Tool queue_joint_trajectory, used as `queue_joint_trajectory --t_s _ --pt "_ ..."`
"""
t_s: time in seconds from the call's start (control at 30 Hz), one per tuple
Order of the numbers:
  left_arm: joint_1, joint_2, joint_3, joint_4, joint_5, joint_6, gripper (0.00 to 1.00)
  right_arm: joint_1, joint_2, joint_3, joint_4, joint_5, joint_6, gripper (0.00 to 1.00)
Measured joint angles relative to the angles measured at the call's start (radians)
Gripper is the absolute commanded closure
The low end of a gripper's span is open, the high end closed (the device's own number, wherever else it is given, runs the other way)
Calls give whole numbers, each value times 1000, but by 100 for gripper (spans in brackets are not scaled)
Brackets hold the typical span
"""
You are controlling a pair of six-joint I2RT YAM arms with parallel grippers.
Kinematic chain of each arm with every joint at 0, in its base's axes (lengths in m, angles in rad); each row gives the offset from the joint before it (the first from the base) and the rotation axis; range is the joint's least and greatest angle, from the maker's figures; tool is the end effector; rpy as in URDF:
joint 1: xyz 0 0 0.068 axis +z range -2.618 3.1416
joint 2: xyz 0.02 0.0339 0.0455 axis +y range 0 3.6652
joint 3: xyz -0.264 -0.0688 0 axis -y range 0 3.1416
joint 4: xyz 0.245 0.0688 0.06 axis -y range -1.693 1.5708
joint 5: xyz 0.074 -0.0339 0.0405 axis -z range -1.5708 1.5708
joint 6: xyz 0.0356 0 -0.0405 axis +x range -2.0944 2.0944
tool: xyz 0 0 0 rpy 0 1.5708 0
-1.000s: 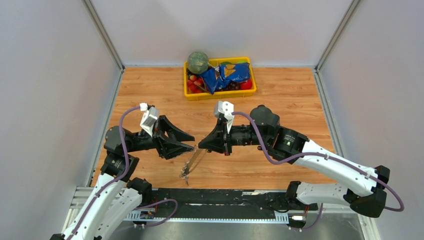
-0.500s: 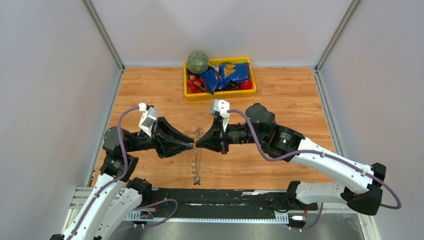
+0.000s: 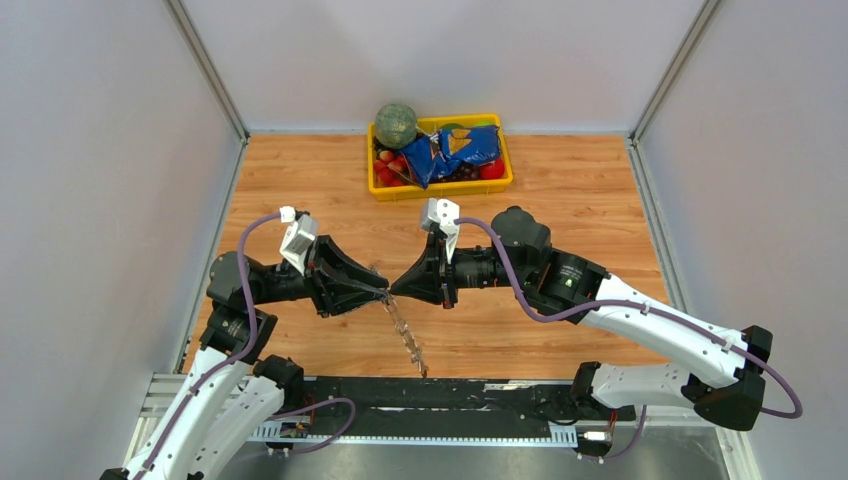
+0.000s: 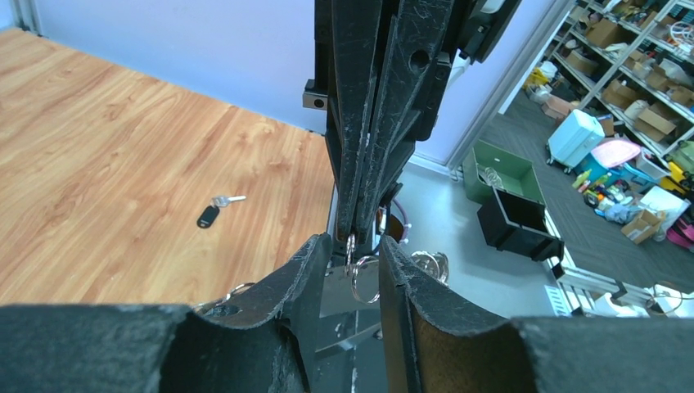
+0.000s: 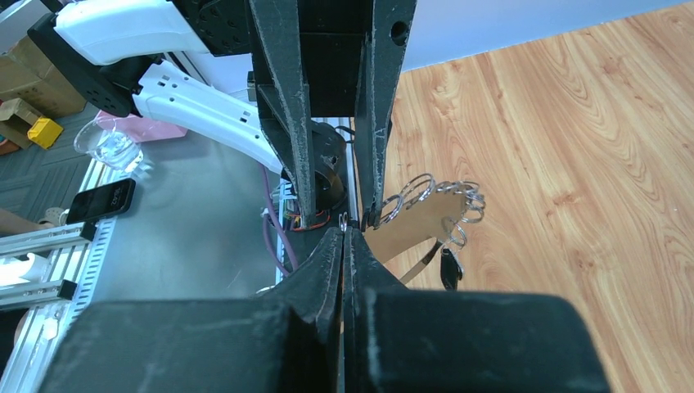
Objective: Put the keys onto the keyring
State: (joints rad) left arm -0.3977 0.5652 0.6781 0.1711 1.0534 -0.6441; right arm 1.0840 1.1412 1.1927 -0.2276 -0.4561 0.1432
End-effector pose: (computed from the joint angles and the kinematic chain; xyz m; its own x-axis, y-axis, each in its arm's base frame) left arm 0.1002 -0.0757 0.3678 -0.3703 -0.1666 -0.9138 0.9234 0.0411 -0.3817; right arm 0.1059 0.2336 0.4075 -0.2233 -0.1480 -0.9634 -0.9744 0.0584 0.2169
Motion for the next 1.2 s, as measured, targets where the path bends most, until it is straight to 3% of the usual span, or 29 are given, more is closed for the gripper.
queue_joint_trajectory --t_s 0.23,0.33,0.37,0.5,0.6,0.87,1.2 --pt "0 0 0 -18 0 5 78 0 0 5 0 -3 5 100" --pt "0 0 0 -18 0 8 97 0 0 10 4 -3 5 100" --pt "0 0 0 -18 1 8 99 0 0 11 4 -3 5 100" --pt "-1 0 0 -18 -1 14 100 -1 0 11 5 -4 5 100" --pt "-1 0 0 -18 -5 15 100 -1 0 11 6 -3 6 81" --pt "-1 -25 0 -5 -40 4 100 -1 -27 11 24 10 13 56" --pt "-6 -69 -14 164 -71 -97 100 -1 -93 -11 62 24 13 54"
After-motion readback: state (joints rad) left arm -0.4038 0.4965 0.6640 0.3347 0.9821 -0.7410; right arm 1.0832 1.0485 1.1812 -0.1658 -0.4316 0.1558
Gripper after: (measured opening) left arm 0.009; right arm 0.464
